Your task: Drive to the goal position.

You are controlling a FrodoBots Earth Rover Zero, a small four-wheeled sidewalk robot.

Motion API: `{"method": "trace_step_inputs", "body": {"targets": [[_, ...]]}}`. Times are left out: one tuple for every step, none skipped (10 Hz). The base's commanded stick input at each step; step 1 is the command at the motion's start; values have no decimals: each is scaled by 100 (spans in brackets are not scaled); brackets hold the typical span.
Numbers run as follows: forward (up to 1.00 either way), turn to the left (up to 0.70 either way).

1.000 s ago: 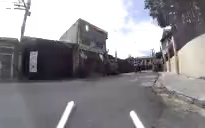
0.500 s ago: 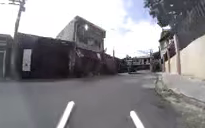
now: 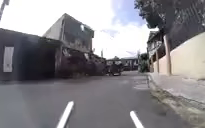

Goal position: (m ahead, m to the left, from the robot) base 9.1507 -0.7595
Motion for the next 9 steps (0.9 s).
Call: {"method": "trace_step_inputs", "body": {"targets": [[85, -34], [85, -34], [85, -34], [85, -34], [85, -34], [85, -34], [85, -34], [85, -16], [85, 0]]}}
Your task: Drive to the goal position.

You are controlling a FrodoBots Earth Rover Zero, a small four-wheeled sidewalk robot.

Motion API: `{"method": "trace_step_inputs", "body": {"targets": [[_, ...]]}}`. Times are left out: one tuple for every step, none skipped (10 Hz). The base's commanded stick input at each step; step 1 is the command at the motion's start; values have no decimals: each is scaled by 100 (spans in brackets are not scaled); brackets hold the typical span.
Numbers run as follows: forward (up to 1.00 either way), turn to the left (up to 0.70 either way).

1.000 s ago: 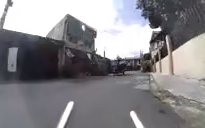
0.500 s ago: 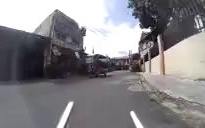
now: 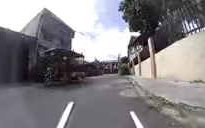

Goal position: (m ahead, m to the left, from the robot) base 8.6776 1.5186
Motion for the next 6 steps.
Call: {"method": "trace_step_inputs", "body": {"targets": [[85, 0], [85, 0], [85, 0], [85, 0], [85, 0], [85, 0]]}}
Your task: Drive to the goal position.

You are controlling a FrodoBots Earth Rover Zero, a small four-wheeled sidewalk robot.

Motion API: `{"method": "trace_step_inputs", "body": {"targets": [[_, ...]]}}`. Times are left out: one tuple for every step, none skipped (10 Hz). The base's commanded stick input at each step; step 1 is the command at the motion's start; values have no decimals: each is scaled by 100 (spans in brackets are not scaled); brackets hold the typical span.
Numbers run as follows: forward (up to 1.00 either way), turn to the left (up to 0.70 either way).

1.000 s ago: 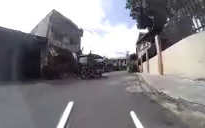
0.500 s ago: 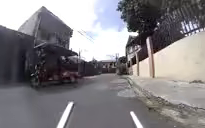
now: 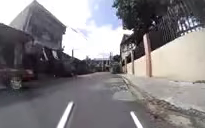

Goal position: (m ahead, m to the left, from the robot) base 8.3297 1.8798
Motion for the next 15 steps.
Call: {"method": "trace_step_inputs", "body": {"targets": [[85, 0], [85, 0], [85, 0], [85, 0], [85, -12], [85, -34], [85, -34], [85, -34], [85, -34], [85, -34], [85, -29], [85, -17], [85, -4], [85, 0], [85, 0]]}}
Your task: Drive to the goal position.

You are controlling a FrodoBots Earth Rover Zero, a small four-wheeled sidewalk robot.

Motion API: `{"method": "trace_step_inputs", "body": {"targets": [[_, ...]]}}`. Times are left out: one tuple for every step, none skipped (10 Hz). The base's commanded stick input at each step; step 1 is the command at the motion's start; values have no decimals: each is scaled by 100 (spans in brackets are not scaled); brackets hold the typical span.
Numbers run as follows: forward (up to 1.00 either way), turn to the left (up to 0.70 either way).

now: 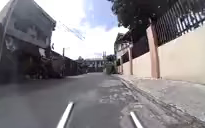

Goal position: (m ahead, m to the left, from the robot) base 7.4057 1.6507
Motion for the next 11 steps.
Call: {"method": "trace_step_inputs", "body": {"targets": [[85, 0], [85, 0], [85, 0], [85, 0], [85, 0], [85, 0], [85, 0], [85, 0], [85, 0], [85, 0], [85, 0]]}}
